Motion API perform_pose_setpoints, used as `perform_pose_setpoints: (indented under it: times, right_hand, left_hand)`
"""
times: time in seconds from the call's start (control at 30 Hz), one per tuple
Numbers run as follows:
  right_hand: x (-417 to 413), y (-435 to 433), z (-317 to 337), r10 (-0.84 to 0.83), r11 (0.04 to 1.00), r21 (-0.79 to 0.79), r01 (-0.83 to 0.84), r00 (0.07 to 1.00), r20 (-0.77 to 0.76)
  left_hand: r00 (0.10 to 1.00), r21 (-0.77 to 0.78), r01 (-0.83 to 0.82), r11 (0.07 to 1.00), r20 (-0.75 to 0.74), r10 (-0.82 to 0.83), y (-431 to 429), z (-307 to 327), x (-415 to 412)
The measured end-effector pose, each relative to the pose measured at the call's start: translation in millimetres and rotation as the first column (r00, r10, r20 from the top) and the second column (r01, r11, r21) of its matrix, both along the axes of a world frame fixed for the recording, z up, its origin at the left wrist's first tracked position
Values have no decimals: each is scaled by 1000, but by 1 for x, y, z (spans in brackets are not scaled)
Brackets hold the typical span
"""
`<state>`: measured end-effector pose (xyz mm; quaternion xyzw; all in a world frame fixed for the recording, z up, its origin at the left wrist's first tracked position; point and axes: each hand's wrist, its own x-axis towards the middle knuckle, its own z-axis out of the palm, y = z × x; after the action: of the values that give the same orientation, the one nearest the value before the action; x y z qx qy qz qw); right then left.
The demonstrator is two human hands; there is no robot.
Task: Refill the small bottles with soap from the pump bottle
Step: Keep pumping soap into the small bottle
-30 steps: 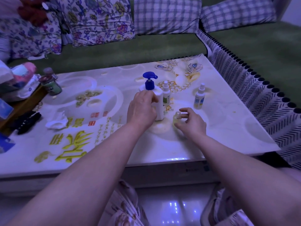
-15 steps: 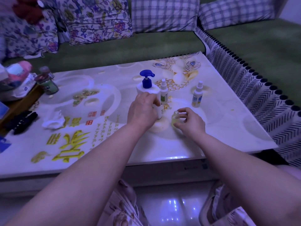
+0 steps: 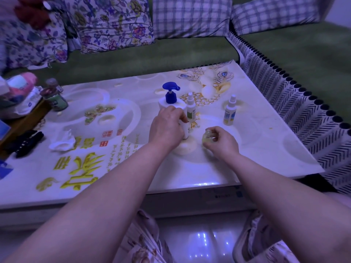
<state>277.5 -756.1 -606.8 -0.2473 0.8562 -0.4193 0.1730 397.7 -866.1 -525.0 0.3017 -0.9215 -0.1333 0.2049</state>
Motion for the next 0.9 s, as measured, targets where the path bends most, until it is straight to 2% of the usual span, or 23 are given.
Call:
perform_pose_setpoints:
  times: [0.13, 0.27, 0.57, 0.8, 0.9]
  right_hand:
    - [0, 2, 0, 35, 998, 47, -36, 999, 30]
    - [-2, 5, 1, 17, 1000, -5, -17, 999, 39]
    - [-6, 8, 4, 52, 998, 40, -55, 996, 78]
    - [-7, 10, 5, 38, 999, 5, -38, 995, 90]
    - [-8, 10, 9, -19, 996, -79, 26, 996, 87]
  left_hand:
    - [1000, -4, 3, 1000, 13, -3, 1, 1, -1]
    - [1000, 10, 12, 1000, 0, -12, 5, 2, -2]
    - [1000, 0, 13, 1000, -5, -13, 7, 4, -4]
    - [1000, -10, 21, 1000, -19, -21, 6, 6, -4]
    - [999, -24, 15, 1000, -51, -16, 6, 9, -3]
